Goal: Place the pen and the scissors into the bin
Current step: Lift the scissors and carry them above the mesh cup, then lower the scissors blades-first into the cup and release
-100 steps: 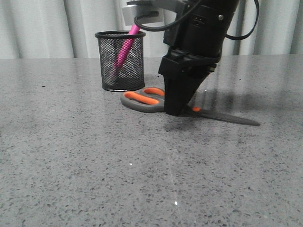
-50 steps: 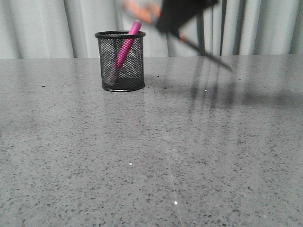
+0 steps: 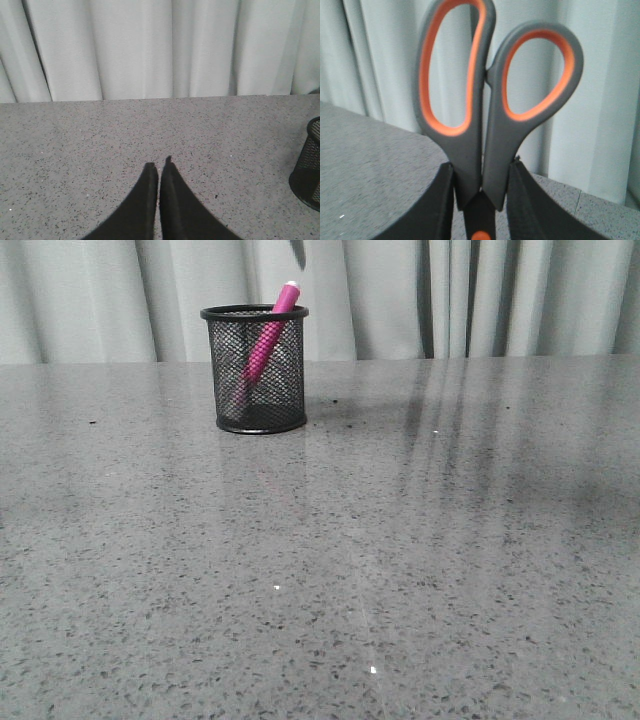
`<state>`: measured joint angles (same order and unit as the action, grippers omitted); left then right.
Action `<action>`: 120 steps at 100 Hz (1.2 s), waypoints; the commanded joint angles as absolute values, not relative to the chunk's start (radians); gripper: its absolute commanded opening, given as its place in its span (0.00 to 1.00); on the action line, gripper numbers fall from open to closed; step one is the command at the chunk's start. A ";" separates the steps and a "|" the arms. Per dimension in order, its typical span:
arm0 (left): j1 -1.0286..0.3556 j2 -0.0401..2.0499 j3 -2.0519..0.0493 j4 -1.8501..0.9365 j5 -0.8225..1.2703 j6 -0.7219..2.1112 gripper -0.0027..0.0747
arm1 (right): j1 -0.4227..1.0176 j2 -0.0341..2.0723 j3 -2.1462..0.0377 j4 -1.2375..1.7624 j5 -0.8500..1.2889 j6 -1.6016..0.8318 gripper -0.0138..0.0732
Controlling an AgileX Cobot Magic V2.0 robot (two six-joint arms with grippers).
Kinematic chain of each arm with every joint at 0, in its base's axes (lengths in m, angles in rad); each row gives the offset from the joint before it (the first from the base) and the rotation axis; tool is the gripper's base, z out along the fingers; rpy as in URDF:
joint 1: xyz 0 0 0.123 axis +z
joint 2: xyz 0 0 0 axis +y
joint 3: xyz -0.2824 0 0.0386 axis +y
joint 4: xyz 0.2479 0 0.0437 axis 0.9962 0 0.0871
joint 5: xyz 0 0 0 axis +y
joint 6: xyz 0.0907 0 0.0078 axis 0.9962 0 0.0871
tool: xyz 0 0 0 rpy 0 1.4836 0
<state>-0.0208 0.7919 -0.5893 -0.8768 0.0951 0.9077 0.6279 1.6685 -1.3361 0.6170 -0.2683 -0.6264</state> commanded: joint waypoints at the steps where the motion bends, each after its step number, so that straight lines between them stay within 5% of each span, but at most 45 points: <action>1: -0.019 0.786 -0.615 -0.881 0.060 0.904 0.01 | 0.634 1.670 -1.378 0.606 -0.423 -0.625 0.07; 120: -0.019 0.786 -0.615 -0.881 0.060 0.904 0.01 | 0.667 1.809 -1.358 0.600 -0.454 -0.625 0.07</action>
<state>-0.0208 0.7919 -0.5893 -0.8768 0.0967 0.9077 0.6675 1.8525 -1.3362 0.6170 -0.3727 -0.6264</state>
